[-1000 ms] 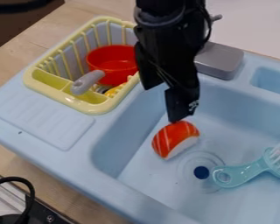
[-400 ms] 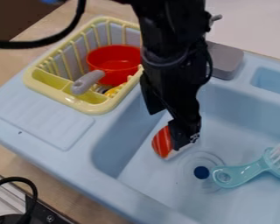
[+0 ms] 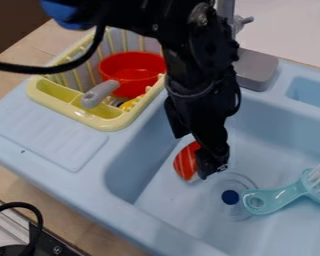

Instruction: Take the sushi to the faucet base.

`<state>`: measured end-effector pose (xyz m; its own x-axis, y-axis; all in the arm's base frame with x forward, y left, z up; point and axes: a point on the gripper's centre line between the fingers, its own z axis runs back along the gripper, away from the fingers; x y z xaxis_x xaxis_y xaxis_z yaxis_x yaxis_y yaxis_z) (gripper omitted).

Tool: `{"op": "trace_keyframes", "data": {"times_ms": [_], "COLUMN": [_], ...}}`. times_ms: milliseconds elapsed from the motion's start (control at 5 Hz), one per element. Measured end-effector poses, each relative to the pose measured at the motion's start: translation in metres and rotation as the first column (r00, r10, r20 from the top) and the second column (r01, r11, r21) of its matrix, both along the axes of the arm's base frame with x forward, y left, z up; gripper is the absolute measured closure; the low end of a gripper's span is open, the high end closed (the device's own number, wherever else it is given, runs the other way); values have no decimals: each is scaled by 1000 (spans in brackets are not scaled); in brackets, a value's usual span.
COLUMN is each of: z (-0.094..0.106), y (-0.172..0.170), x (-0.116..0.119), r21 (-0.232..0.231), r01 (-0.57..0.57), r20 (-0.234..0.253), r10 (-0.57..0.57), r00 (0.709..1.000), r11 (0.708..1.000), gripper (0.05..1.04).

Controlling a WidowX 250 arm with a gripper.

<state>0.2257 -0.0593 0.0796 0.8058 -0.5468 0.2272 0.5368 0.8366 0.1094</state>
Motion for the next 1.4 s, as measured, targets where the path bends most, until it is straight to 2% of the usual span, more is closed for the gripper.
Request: {"op": "trace_keyframes", "data": {"times_ms": [200,400,600,800,1000,1200,1400], "z": [-4,-14,-17,-19,-14,-13,-13], "y": [-3,-2,-3,-3,-2,-3,-3], "x": [2,1,2,0,-6,-6,-7], "r21": [-15,-21,-22,-21,-17,-14,-15], "r01": [6,4,13,13,30,22,23], "r20": [-3,-34,-36,-40,-19,-10,-13], "r10": [-6,-4,-14,-14,-31,-22,-24], "r00": [1000,999,999,999,999,1000,1000], "r11": [1000,1000,1000,1000,999,1000,1000], "gripper": [85,85,95,160,432,535,535]}}
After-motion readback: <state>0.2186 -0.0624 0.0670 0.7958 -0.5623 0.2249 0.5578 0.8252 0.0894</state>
